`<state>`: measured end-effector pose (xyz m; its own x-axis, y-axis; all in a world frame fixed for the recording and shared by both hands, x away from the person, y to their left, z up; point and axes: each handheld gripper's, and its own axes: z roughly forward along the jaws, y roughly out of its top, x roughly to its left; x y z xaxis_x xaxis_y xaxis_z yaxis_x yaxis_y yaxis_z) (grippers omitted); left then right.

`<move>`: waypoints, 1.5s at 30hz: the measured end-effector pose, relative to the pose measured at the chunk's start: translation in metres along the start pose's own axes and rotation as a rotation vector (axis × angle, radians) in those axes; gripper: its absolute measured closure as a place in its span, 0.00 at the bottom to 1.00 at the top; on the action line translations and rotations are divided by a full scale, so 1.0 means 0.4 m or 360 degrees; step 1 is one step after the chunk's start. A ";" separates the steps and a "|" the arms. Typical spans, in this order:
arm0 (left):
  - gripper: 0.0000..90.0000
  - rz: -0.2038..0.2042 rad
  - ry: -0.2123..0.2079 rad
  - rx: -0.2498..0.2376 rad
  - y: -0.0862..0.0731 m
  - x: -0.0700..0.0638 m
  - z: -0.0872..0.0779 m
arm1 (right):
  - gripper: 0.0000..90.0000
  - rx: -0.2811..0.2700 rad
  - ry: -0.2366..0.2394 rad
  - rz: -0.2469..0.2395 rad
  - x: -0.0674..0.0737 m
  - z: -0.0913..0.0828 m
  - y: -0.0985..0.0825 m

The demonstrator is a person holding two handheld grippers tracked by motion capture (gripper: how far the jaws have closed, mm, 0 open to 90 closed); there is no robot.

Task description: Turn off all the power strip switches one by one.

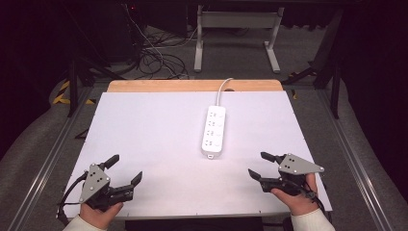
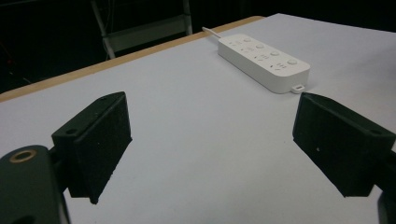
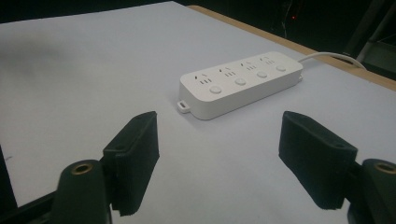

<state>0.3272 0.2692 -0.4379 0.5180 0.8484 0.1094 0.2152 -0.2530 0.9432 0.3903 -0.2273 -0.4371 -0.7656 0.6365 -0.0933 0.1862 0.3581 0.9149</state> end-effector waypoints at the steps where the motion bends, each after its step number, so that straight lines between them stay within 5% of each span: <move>1: 0.14 0.0006 0.0011 -0.0005 0.000 -0.001 0.000 | 0.32 0.0000 0.0003 0.0000 0.000 0.001 0.002; 7: 0.15 0.0028 0.0027 -0.0017 0.000 -0.006 -0.003 | 0.35 -0.0004 0.0017 -0.0026 0.002 0.007 0.011; 13: 0.15 -0.0077 -0.0024 -0.0020 0.001 0.004 -0.005 | 0.38 -0.0003 0.0006 -0.0017 0.002 0.009 0.021; 20: 0.15 0.0020 0.0033 -0.0017 0.000 -0.002 -0.005 | 0.42 0.0004 0.0030 -0.0041 0.004 0.018 0.037; 27: 0.15 0.0013 0.0040 -0.0011 0.000 -0.002 -0.004 | 0.47 0.0056 0.0029 -0.0088 -0.007 0.034 0.077; 45: 0.15 0.0011 0.0038 -0.0019 0.000 -0.001 -0.005 | 0.54 0.0139 0.0129 -0.0064 -0.045 0.128 0.162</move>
<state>0.3253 0.2699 -0.4374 0.4997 0.8574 0.1231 0.2016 -0.2534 0.9461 0.4475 -0.1805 -0.3962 -0.8200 0.5647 -0.0938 0.2048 0.4424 0.8731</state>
